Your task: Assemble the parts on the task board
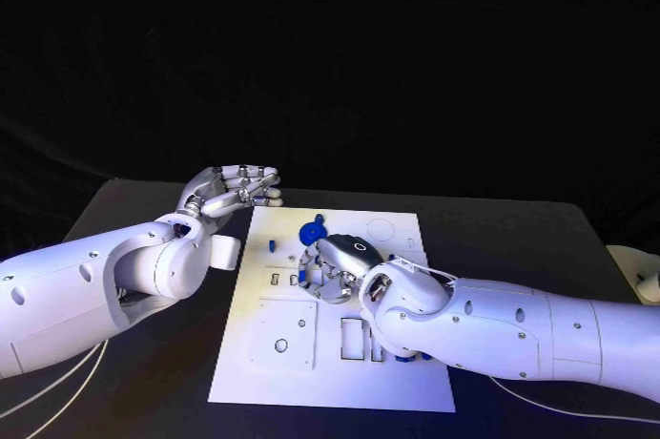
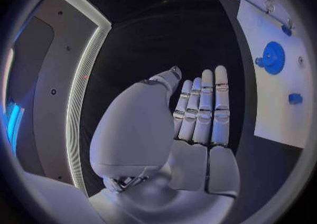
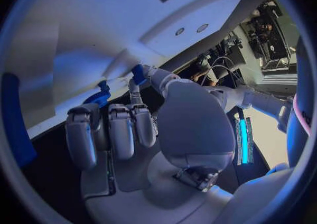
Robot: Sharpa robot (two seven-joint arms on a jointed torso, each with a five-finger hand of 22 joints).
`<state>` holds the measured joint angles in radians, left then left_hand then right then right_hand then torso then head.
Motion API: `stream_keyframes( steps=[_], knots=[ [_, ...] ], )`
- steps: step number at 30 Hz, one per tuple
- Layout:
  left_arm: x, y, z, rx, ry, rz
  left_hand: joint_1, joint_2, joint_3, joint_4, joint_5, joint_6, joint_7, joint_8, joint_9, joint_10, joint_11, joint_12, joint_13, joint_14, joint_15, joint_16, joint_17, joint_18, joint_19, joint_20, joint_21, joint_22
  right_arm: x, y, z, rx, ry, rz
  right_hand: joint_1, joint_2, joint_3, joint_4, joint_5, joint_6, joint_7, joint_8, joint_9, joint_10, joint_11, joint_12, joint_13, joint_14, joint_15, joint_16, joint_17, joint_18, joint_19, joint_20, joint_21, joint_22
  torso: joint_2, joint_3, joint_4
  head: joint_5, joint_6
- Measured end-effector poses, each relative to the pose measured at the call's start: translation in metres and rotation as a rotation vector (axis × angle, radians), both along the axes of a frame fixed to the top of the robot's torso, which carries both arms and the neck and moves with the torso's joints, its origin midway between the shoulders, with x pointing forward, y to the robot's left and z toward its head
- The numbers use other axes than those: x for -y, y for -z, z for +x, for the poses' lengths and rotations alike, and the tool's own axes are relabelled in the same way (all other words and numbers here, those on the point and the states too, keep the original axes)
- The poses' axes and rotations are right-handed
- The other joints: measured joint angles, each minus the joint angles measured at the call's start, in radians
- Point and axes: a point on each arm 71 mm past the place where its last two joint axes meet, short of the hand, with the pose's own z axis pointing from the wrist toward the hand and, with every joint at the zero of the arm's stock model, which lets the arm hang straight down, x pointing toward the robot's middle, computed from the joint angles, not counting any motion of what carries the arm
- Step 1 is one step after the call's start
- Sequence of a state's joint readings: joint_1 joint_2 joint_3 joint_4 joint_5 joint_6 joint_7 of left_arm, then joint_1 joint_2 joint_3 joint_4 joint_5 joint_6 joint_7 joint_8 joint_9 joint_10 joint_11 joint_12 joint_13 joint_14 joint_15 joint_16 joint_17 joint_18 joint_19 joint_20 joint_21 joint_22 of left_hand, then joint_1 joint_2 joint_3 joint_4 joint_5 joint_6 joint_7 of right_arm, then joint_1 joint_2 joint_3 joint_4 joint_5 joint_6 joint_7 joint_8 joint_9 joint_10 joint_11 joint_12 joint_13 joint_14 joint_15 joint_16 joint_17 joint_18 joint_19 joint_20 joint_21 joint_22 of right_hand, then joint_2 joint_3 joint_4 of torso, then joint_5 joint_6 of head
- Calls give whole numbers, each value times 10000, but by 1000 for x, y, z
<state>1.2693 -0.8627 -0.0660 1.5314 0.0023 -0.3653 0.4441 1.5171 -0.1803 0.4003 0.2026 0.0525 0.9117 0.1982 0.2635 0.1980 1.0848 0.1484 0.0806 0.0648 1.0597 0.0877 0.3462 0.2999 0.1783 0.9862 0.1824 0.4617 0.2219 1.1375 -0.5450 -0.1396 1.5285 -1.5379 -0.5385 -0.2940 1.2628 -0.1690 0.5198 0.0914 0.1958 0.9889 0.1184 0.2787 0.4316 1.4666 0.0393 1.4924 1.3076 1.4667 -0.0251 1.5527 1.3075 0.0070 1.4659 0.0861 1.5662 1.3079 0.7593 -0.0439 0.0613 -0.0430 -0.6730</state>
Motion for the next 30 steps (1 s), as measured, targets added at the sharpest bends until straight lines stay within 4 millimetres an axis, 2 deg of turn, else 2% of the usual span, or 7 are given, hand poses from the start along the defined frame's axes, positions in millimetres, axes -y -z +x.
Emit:
stream_keyframes(
  steps=[13,19,30],
  knots=[
    [0,0,0,-12,1,4,0,0,0,0,0,0,0,0,0,0,0,-7,0,0,0,1,-1,0,0,0,0,-1,1,1,2,3,19,-86,-193,-193,-56,58,-182,-197,127,-106,-63,0,0,-55,-1,0,0,0,-1,-1,0,0,0,-2,-2,0,-8,-5,21],
    [0,0,0,-18,4,4,0,0,0,0,0,0,0,0,0,0,0,-52,0,0,0,1,7,0,0,0,0,-2,0,3,1,-29,-16,-138,-383,-382,-150,151,-372,-463,212,-280,-131,-13,131,-150,-1,1,51,0,-1,0,0,0,0,-2,0,5,-4,-10,30],
    [-1,0,0,-26,11,4,0,0,0,0,0,0,0,0,0,0,0,-52,0,0,0,2,6,1,0,0,0,-2,-1,3,0,20,-45,-149,-483,-482,-321,254,-513,-720,328,-451,-217,0,217,-247,-1,-1,146,-38,-1,1,0,76,0,-4,1,5,-10,-4,32]
  ],
)
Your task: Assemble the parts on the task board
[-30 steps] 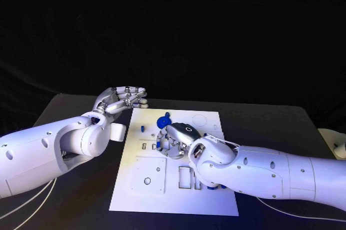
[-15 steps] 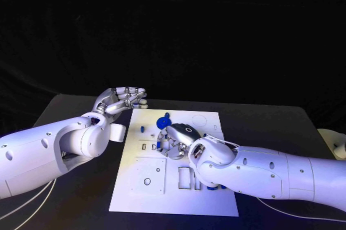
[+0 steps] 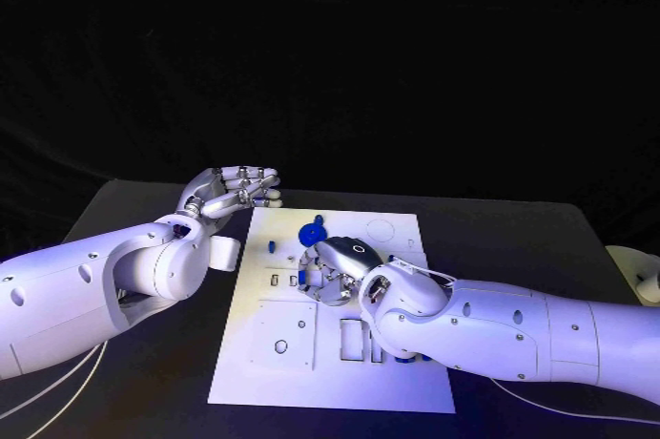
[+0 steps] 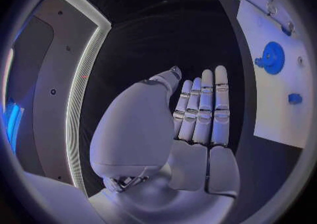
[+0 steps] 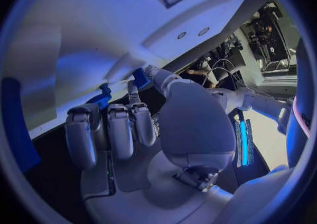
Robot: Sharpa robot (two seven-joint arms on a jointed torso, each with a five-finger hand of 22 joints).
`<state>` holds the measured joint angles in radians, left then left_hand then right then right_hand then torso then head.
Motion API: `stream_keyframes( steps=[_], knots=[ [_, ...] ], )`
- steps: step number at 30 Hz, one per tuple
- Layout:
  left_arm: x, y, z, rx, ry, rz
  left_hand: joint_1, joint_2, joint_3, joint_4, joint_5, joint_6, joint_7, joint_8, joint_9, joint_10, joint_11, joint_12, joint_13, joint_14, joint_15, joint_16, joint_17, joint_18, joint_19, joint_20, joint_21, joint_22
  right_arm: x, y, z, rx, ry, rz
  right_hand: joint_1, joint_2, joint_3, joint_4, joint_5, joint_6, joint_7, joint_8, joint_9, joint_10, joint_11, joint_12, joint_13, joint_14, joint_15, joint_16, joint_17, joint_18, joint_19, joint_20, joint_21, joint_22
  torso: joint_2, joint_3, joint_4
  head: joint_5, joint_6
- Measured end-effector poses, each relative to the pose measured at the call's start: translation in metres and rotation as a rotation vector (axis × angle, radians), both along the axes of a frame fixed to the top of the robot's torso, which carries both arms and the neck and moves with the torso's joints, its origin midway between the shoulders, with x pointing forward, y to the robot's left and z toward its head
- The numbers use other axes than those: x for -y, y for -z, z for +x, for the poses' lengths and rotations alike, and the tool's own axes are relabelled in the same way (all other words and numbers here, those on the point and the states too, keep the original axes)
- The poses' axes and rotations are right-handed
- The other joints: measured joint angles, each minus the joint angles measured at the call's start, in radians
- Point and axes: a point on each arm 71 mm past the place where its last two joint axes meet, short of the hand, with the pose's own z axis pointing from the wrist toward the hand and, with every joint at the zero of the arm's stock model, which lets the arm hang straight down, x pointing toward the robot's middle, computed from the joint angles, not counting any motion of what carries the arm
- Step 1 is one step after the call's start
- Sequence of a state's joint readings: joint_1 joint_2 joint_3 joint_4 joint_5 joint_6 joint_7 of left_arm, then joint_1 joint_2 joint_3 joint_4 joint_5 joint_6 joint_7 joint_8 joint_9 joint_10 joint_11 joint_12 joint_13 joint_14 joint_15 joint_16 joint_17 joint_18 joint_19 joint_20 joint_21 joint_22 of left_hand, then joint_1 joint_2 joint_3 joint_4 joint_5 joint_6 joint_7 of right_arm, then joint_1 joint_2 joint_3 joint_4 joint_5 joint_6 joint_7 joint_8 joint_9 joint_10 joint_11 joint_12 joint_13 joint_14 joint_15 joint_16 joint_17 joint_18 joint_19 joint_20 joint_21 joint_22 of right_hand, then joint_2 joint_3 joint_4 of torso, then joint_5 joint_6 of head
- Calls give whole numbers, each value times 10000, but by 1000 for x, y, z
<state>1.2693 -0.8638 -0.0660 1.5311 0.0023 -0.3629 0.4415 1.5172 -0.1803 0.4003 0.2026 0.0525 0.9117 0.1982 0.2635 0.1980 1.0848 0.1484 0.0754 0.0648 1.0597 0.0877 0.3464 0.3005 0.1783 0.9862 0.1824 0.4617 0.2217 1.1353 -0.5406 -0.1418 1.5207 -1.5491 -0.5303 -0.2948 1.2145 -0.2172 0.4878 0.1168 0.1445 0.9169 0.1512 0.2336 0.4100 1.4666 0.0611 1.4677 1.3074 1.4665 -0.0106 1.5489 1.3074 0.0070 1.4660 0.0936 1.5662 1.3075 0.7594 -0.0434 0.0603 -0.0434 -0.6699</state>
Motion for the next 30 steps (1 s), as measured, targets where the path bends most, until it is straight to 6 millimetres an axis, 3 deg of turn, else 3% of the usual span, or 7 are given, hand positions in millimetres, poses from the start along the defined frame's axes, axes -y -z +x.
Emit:
stream_keyframes(
  steps=[8,14,20,22,26,28,30],
  knots=[
    [0,0,0,-7,4,1,0,0,0,0,0,0,0,0,0,0,0,0,0,0,0,0,-1,0,0,0,0,-1,1,-1,-1,67,5,65,-144,-145,-806,346,64,-392,100,-235,-143,-55,126,-179,0,-1,70,-47,0,-1,0,105,-77,-1,-1,1,1,-12,7],
    [-1,1,0,-53,37,164,-424,-126,-118,118,0,0,0,-91,-18,36,36,-60,0,77,77,-38,75,0,-36,36,0,-1,15,-7,-6,322,121,435,1009,214,-3207,1506,64,-904,297,-488,-464,-248,318,-358,-1,13,238,-60,-1,-1,2,261,-253,-1,-9,0,17,-22,34],
    [-2,6,2,-364,375,1083,-1575,-198,-724,739,16,-24,24,-106,-16,773,-145,234,182,1128,-136,654,539,-1,509,-58,372,91,48,-27,-7,649,111,1047,1556,497,-3455,1728,63,-938,295,-502,-528,-455,368,-617,-1,-18,268,-174,-1,82,0,286,-758,0,-55,7,6,70,-9],
    [-4,10,4,-693,683,1625,-1693,-138,-804,745,-1,96,-96,-105,7,1251,-344,536,341,1927,-379,1529,1051,-1,1075,-305,850,321,62,-36,-5,553,172,1402,1850,550,-3352,1626,287,-750,242,-357,-512,-682,321,-822,-1,-18,268,-214,-1,158,0,286,-991,6,-81,8,-11,131,-7],
    [-1,19,4,-1342,1606,2864,-1405,-8,-751,723,-7,174,-260,112,133,1812,-592,1263,810,2431,-672,3638,2493,-1,1685,-645,1941,941,86,-46,-5,-37,415,2172,1952,603,-3237,1611,512,-578,172,-170,-467,-715,286,-856,-1,-18,268,-213,-1,158,0,286,-1122,6,-185,38,-65,279,-10],
    [3,23,3,-1586,2127,3545,-1609,177,-874,839,-24,151,-350,432,298,1739,-725,2155,1509,2468,-753,6034,4688,-3,1692,-775,2888,1563,97,-50,-4,-293,593,2503,1952,603,-3216,1632,513,-524,169,-83,-444,-748,253,-856,-1,-18,268,-213,-1,158,1,286,-1122,6,-227,56,-89,337,-9],
    [8,26,1,-1786,2704,4418,-1798,247,-976,856,-34,124,-377,642,409,1640,-748,2780,1985,2624,-806,7438,6104,0,1588,-842,3394,1905,109,-55,-3,-525,808,2833,1953,603,-3216,1632,513,-405,121,30,-413,-752,249,-856,-1,-17,268,-213,-1,158,0,286,-1122,6,-279,76,-106,385,-12]
  ],
)
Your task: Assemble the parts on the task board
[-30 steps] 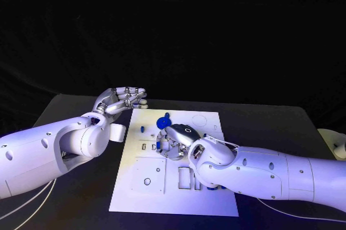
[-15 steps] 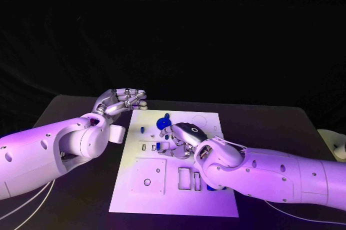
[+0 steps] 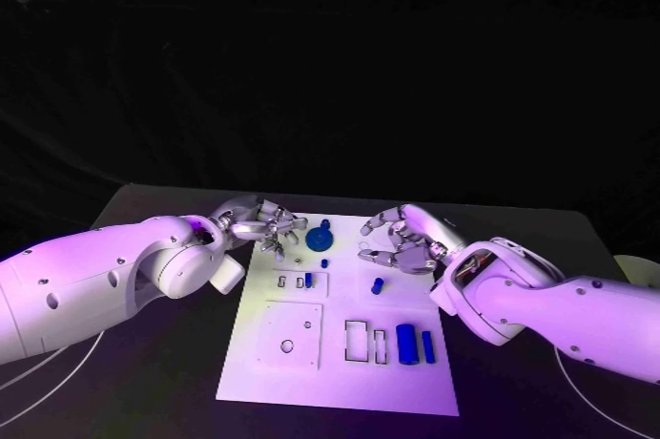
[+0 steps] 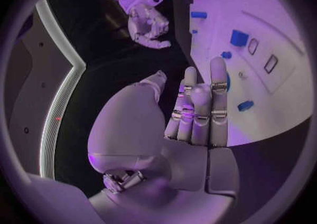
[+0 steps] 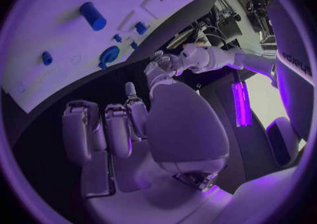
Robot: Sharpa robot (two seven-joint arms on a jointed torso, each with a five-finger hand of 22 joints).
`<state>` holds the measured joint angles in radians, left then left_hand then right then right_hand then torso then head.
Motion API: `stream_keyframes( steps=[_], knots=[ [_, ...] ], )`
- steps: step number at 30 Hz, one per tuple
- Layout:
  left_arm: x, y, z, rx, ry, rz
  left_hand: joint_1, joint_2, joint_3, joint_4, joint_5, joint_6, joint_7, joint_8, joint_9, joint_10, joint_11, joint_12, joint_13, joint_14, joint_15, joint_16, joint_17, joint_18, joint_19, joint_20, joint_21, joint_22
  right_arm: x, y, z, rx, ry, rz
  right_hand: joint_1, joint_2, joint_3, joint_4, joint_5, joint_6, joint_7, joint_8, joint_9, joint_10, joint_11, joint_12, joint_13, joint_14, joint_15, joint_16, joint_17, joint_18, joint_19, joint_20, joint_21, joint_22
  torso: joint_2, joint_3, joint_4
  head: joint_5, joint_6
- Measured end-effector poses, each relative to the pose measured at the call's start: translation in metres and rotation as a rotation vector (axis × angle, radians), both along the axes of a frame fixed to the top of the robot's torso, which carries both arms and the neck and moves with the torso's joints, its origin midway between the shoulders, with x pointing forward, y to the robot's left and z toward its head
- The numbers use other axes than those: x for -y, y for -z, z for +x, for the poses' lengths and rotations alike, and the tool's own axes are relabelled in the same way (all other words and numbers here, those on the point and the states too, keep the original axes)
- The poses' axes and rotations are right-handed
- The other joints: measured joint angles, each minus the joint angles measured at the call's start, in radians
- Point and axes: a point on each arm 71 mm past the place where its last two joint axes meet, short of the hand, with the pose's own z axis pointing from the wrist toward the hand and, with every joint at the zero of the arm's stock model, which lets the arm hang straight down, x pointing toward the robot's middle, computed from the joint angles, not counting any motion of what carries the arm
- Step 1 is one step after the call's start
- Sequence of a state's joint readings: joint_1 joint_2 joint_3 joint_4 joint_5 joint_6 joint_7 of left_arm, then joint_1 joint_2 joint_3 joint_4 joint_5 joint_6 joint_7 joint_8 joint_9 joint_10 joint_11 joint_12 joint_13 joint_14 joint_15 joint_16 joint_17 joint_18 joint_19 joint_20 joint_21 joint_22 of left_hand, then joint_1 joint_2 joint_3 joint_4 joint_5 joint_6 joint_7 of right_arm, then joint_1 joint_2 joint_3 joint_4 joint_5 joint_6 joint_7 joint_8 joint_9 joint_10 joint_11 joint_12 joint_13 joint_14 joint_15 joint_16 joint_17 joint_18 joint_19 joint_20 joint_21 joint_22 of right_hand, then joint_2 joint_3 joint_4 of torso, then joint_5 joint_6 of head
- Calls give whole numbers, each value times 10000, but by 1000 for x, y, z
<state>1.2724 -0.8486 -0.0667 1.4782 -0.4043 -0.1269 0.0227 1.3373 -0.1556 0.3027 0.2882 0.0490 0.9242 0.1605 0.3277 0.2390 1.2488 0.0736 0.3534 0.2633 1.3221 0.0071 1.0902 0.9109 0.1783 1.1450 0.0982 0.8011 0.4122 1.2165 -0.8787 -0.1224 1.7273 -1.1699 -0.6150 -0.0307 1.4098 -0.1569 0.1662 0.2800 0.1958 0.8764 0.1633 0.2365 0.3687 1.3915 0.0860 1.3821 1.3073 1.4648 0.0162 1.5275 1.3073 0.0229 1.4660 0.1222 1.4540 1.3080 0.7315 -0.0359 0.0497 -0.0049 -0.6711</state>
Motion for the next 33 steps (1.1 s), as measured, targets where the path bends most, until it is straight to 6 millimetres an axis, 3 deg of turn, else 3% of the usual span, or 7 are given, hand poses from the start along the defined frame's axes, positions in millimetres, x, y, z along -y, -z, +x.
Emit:
stream_keyframes(
  steps=[2,5,9,12,14,19,33],
  knots=[
    [5,2,-1,-104,473,777,-517,92,-205,-42,38,17,-170,460,261,-161,-162,1235,942,628,-134,1625,1782,0,186,-99,1163,1095,9,-4,1,-158,155,239,-2,-2,0,0,21,54,-52,125,35,3,-3,0,0,38,-37,0,0,-1,0,0,0,0,-42,13,-11,31,-31],
    [14,3,-1,-162,1148,2134,-984,321,-449,-41,38,-95,-386,1345,811,-776,-315,3320,2547,1300,-282,3054,3564,-310,749,-224,3109,3405,22,-10,4,-329,419,539,-68,-68,0,0,39,85,-82,214,57,39,-39,0,0,2,-76,-37,0,0,-1,-76,0,-1,-108,42,-12,99,-80],
    [25,4,0,-196,1741,3790,-1345,444,-759,39,38,-179,-537,2250,1423,-872,-463,5299,4282,1436,-356,3794,3967,-551,1312,-298,4487,5292,33,-13,8,-494,684,816,-67,-68,0,0,39,85,-83,223,57,38,-40,0,0,1,-76,-37,0,0,-1,-77,0,-1,-194,74,-10,142,-139],
    [31,6,2,-261,1956,4880,-1526,457,-992,53,37,-156,-668,2695,1762,-434,-555,6402,5434,1448,-481,4092,3972,-551,1655,-388,5046,6139,38,-14,12,-584,848,953,-68,-67,-1,0,38,85,-83,223,71,3,-74,1,0,1,-76,-37,0,0,-1,-77,0,-2,-246,87,-1,186,-179],
    [35,7,4,-266,2049,5546,-1622,535,-1112,60,37,-158,-672,2895,1927,-283,-607,6806,5873,1448,-482,4197,3972,-704,1780,-441,5246,6457,41,-14,14,-630,946,1019,-68,-68,0,0,38,85,-83,223,71,3,-75,1,0,1,-76,-37,0,-1,-1,-77,0,-2,-268,98,5,205,-210],
    [45,6,9,-131,2159,6786,-1783,570,-1344,55,37,-195,-768,3230,2263,-119,-700,7334,6463,1448,-556,4261,3972,-705,1884,-516,5468,6862,45,-14,17,-708,1082,1126,-111,-25,-1,0,38,85,-83,223,70,3,-74,1,0,1,-76,-37,0,-1,-1,-77,0,-3,-311,119,17,247,-257],
    [59,9,18,1,2373,8509,-1967,674,-1511,56,36,-269,-841,3401,2524,-46,-702,7531,6741,1413,-590,4356,3971,-705,1989,-551,5594,7088,49,-13,20,-781,1226,1174,-111,-25,-1,1,95,85,-83,262,79,2,-74,1,-1,1,-75,-37,8,-2,-1,-77,0,-4,-303,125,37,283,-314]
  ],
)
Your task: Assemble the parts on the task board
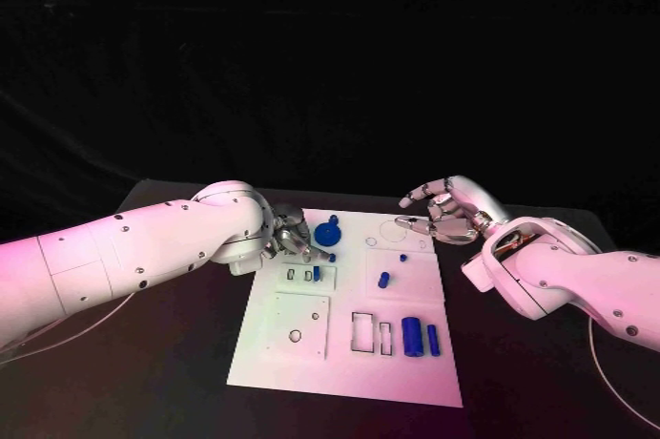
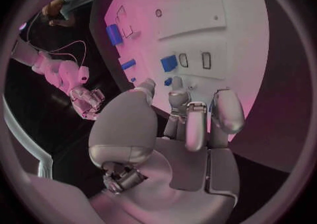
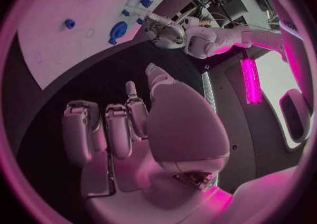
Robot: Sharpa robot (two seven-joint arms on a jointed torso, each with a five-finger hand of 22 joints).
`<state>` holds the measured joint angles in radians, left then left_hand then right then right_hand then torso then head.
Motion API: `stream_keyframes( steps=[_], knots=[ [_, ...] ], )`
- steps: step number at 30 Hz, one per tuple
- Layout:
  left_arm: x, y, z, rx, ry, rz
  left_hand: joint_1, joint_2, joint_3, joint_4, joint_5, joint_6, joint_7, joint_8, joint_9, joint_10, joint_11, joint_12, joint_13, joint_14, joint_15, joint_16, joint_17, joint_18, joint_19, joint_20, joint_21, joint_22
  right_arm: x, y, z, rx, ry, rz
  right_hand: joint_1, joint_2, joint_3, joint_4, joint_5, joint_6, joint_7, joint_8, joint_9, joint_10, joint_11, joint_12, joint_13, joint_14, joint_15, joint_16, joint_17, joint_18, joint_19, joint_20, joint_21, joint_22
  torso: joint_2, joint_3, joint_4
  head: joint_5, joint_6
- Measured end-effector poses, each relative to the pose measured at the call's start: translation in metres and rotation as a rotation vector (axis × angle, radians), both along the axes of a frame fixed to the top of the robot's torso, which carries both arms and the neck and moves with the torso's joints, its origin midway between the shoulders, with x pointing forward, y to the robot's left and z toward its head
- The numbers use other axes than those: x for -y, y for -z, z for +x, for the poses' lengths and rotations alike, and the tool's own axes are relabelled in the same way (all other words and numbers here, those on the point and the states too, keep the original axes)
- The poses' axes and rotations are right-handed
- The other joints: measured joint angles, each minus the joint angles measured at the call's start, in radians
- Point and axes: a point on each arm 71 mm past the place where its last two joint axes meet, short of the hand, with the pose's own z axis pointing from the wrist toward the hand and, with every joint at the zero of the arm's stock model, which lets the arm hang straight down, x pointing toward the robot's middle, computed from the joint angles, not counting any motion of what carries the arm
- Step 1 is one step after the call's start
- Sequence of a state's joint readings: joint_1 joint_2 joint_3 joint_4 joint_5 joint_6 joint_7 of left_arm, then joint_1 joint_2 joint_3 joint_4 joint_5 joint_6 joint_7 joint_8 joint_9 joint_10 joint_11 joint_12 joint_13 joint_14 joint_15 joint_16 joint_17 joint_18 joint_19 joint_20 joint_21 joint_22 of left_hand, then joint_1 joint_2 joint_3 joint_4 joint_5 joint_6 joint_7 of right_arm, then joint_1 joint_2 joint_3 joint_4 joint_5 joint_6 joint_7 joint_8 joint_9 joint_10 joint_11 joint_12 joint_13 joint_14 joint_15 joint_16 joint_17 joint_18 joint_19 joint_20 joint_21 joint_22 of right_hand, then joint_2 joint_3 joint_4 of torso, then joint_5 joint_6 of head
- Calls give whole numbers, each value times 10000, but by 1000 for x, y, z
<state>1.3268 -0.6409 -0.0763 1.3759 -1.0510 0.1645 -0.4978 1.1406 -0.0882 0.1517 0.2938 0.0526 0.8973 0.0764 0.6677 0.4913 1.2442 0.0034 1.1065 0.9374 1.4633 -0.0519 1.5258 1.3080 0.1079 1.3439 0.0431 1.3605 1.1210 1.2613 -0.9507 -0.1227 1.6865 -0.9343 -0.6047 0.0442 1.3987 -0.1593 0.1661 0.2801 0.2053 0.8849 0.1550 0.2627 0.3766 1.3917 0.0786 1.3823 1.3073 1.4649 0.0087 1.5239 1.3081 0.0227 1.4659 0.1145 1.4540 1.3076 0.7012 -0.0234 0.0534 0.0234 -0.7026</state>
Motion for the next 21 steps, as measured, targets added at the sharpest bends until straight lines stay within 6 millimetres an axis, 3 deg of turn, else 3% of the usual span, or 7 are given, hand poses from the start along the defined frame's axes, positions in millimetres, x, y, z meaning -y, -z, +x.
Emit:
stream_keyframes(
  steps=[21],
  knots=[
    [10,10,4,-589,307,623,-6,153,1,0,0,-108,-33,79,137,-1,1,21,18,0,1,0,-2,2,-1,0,78,115,-2,1,2,-73,-6,-38,-79,1,0,0,60,0,0,0,-2,-37,-36,-61,8,0,1,0,-2,-1,0,1,0,-2,20,-11,-6,23,-71]
  ],
)
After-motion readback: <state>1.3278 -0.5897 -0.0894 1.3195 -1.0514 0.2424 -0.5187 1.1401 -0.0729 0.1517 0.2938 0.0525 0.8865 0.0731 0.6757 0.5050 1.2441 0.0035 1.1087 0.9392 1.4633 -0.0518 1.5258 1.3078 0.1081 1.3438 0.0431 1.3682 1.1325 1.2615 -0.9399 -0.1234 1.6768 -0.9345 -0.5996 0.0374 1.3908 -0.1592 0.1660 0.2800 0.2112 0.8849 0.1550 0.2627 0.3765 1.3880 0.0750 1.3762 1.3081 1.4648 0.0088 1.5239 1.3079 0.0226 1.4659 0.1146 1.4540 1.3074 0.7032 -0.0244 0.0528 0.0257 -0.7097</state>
